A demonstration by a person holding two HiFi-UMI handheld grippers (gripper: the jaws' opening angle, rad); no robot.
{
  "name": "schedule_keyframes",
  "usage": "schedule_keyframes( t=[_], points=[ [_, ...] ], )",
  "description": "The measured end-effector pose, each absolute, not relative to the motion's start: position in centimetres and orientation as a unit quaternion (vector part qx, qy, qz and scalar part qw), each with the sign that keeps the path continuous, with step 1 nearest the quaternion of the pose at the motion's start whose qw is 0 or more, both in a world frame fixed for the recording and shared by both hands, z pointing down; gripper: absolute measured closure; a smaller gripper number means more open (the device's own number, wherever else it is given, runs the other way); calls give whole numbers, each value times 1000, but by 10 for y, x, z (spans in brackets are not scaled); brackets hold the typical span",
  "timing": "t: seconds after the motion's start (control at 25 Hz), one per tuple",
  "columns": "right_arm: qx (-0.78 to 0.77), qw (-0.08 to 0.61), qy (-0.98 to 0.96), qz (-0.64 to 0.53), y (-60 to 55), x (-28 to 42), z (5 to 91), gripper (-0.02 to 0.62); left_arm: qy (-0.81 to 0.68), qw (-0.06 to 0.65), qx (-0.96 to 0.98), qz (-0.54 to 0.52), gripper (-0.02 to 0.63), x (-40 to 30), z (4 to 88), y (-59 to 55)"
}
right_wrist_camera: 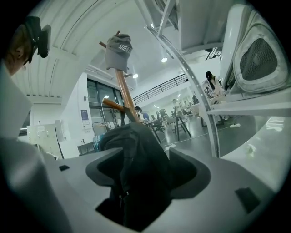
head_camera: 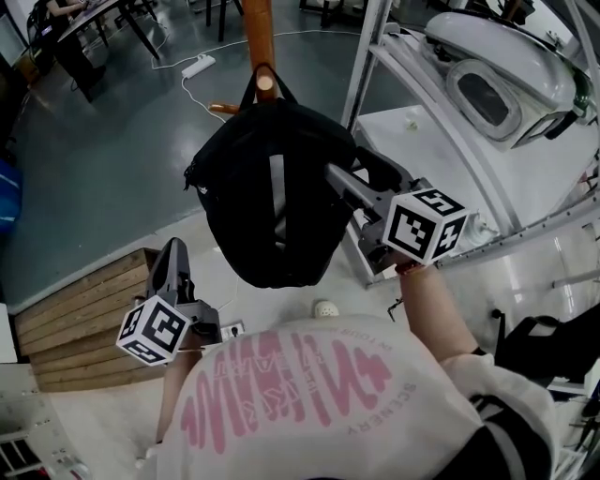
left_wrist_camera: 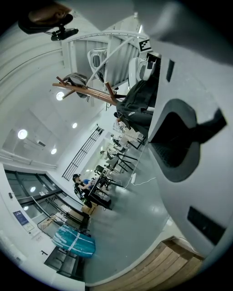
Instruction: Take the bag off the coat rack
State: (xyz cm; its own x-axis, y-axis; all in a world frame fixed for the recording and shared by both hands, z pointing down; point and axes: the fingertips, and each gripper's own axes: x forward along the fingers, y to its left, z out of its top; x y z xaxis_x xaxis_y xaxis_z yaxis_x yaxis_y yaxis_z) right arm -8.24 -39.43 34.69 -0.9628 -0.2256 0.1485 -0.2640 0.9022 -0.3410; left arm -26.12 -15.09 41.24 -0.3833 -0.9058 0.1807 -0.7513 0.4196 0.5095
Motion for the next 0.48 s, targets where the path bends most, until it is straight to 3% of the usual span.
schedule_keyframes(
  t=[0.48],
  points=[
    [100, 62, -976, 183, -400, -106, 356, 248, -831, 216, 483, -174, 601, -269, 413, -138]
  ],
)
